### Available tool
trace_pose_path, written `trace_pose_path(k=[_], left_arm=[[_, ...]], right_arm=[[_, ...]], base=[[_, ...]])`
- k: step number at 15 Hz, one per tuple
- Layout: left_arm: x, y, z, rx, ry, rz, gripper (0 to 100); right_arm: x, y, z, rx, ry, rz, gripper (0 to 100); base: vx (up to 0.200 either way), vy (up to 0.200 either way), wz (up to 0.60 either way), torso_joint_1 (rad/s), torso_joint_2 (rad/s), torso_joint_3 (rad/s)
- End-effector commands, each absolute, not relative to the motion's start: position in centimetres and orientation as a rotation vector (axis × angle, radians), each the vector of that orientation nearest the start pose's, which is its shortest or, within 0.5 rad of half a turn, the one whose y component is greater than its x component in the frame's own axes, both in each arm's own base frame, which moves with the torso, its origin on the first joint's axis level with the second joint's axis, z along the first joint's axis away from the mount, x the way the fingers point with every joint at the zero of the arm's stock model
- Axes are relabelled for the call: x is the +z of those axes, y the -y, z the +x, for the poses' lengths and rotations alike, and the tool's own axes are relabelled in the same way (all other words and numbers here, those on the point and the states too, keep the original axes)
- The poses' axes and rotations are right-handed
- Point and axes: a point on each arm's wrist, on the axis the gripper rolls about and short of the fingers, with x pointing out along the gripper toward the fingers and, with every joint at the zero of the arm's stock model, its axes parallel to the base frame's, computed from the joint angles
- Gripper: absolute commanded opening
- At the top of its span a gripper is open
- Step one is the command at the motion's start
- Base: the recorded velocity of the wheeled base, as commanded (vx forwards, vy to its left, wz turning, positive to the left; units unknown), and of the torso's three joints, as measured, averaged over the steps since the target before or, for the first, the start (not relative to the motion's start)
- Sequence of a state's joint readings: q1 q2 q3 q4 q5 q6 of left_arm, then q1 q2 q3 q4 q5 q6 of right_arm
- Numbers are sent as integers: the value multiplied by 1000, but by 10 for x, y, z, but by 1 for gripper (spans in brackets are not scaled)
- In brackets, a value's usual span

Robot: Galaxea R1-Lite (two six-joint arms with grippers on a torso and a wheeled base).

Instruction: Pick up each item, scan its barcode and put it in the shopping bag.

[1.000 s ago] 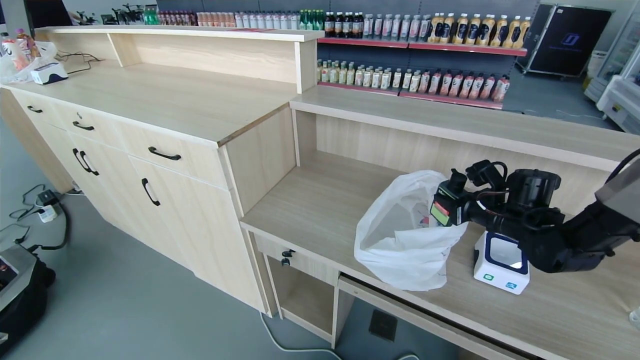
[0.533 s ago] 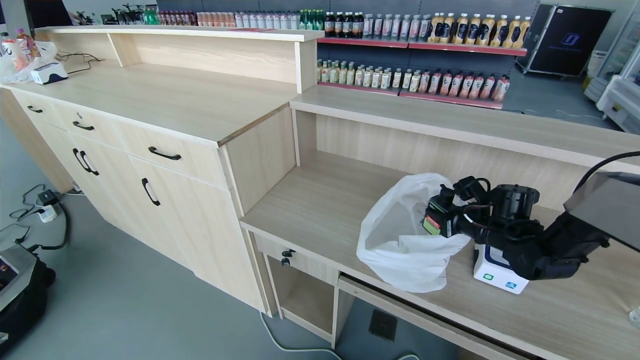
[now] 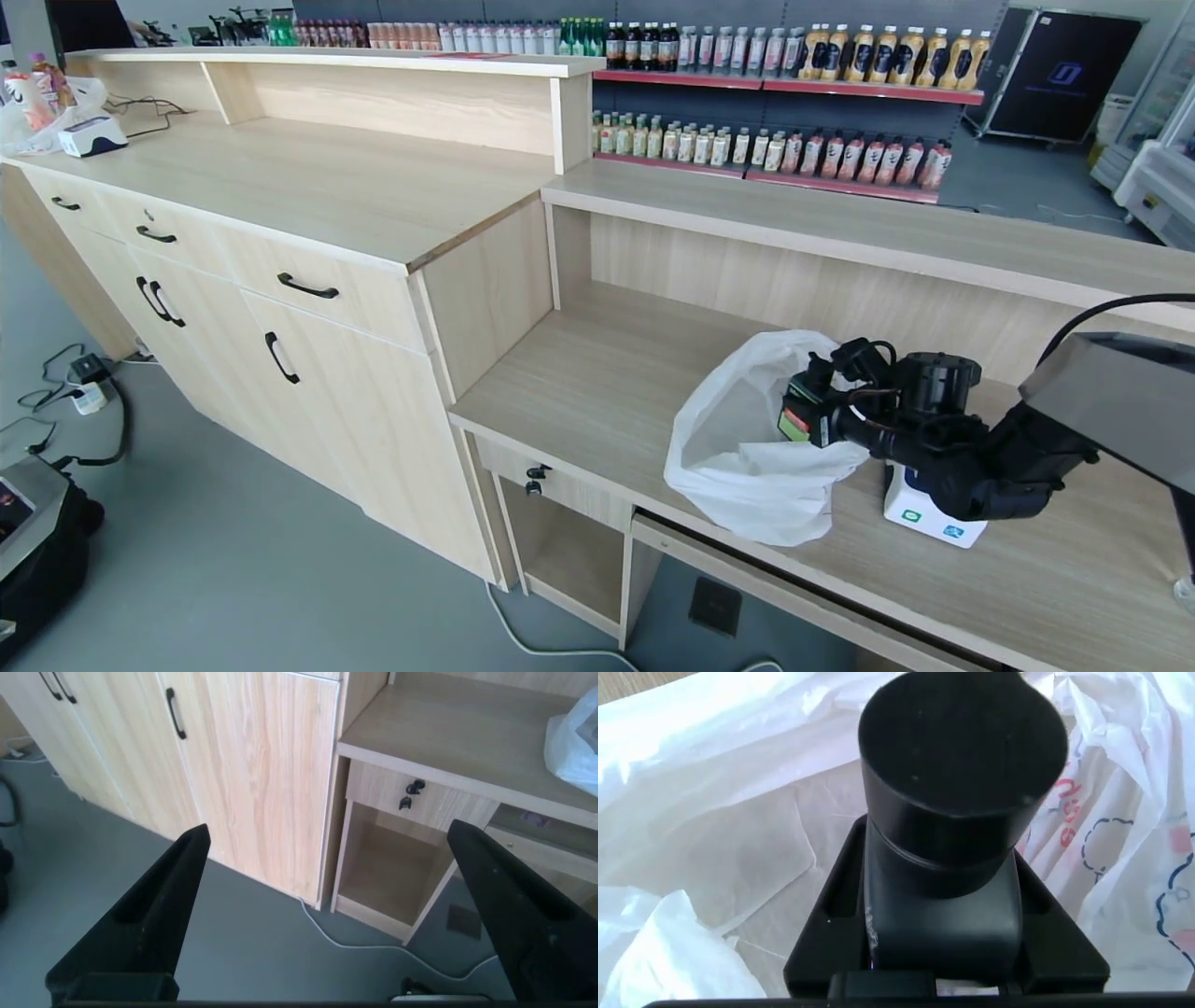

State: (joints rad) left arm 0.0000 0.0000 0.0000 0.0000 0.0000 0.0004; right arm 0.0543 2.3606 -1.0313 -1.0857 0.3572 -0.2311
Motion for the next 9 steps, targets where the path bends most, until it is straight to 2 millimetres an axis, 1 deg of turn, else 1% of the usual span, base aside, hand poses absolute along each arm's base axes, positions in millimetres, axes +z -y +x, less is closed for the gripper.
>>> trace_pose_path(k=[1, 2, 3, 6, 8, 9], left_arm=[[75, 0, -23, 0, 0, 2, 100], [75, 0, -23, 0, 0, 0, 100], [75, 0, -23, 0, 0, 0, 100], [75, 0, -23, 0, 0, 0, 100], [75, 0, -23, 0, 0, 0, 100], [75, 0, -23, 0, 0, 0, 100]], right_arm=[[31, -31, 427, 439, -201, -189, 0], [30, -31, 426, 439, -206, -188, 0], [30, -31, 426, 441, -209, -187, 100], [37, -32, 429, 443, -187, -163, 100], [70, -34, 425, 477, -123, -115, 100], [83, -34, 422, 482, -103, -98, 100]], base=[[0, 0, 0, 0, 0, 0], [0, 0, 0, 0, 0, 0], [0, 0, 0, 0, 0, 0], [0, 0, 0, 0, 0, 0], [0, 0, 0, 0, 0, 0], [0, 0, 0, 0, 0, 0]])
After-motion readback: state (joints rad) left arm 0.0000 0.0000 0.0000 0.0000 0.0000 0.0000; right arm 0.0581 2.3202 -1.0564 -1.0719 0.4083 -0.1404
